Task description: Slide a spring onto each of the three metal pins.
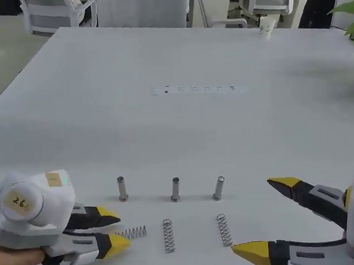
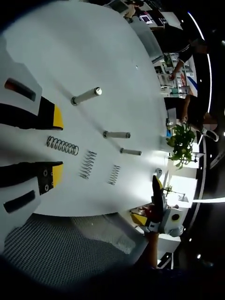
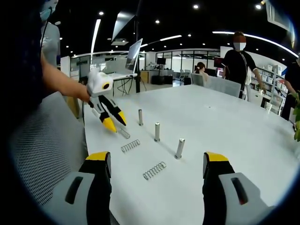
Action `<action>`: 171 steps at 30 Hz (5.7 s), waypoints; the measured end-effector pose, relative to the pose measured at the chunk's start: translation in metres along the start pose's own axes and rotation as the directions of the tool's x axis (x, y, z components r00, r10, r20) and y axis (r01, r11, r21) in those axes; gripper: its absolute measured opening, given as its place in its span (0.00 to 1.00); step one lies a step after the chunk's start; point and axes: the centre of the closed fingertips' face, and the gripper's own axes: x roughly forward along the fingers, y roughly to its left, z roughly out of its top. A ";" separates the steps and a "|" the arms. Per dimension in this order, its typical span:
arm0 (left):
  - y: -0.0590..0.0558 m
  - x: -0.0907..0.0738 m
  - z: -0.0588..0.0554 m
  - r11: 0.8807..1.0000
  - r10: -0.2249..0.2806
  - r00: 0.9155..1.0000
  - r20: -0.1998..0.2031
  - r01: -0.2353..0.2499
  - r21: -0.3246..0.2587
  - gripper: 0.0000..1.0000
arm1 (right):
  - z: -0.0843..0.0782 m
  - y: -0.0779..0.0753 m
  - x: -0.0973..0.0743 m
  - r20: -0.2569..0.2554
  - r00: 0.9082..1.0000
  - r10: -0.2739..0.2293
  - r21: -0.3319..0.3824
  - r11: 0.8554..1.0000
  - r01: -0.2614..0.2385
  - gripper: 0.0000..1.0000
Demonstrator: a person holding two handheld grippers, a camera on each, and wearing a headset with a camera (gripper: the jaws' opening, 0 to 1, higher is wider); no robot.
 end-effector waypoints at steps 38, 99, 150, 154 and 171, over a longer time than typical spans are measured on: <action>0.003 -0.003 -0.001 0.997 0.016 1.000 0.021 -0.018 0.069 0.02 | 0.008 0.000 -0.002 0.010 1.000 0.004 -0.012 1.000 -0.004 0.80; -0.078 -0.048 0.121 0.944 -0.138 0.957 0.257 0.049 0.325 0.02 | 0.083 0.080 0.019 0.041 0.887 0.459 -0.035 0.888 -0.458 0.24; -0.090 -0.035 0.132 0.935 -0.164 0.949 0.268 0.063 0.348 0.02 | 0.084 0.093 0.026 -0.153 0.827 0.540 -0.004 0.837 -0.547 0.09; -0.088 -0.034 0.132 0.939 -0.152 0.950 0.271 0.053 0.340 0.02 | 0.083 0.092 0.027 -0.206 0.814 0.543 -0.010 0.831 -0.556 0.09; -0.076 -0.030 0.131 0.959 -0.094 0.949 0.301 0.005 0.284 0.02 | 0.082 0.091 0.038 -0.542 0.702 0.463 -0.183 0.750 -0.636 0.08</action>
